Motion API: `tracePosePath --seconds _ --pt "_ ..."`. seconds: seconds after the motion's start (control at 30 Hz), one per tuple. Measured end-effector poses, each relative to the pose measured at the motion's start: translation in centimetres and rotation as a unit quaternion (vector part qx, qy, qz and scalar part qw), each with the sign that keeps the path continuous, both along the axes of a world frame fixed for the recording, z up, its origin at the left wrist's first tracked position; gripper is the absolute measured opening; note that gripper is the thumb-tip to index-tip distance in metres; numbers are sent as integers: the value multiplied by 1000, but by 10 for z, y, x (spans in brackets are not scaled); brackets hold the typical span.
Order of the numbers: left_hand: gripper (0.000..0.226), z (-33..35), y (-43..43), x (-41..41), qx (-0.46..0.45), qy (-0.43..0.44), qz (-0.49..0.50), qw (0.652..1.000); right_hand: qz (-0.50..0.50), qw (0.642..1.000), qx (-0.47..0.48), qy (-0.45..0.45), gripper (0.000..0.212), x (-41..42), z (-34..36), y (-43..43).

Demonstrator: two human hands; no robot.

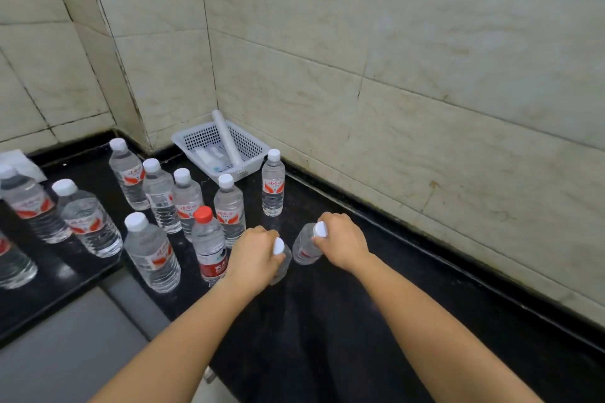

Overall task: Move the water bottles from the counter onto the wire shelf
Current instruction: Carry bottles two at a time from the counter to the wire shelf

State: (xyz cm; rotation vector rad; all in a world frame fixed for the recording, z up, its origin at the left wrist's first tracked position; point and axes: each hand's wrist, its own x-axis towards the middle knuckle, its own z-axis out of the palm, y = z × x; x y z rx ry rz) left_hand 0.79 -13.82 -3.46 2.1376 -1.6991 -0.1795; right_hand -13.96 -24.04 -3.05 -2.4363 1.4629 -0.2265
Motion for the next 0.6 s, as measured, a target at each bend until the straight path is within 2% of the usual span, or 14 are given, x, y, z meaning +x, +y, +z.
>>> tracePosePath --seconds 0.27,0.47,0.6 --pt "19 17 87 -53 57 7 -60 997 -21 995 92 -18 19 -84 22 105" --pt "21 29 149 -116 63 53 -122 989 -74 993 85 -32 23 -169 42 198" --pt "17 47 177 -168 39 79 -185 979 -125 986 68 -83 20 -226 63 247"
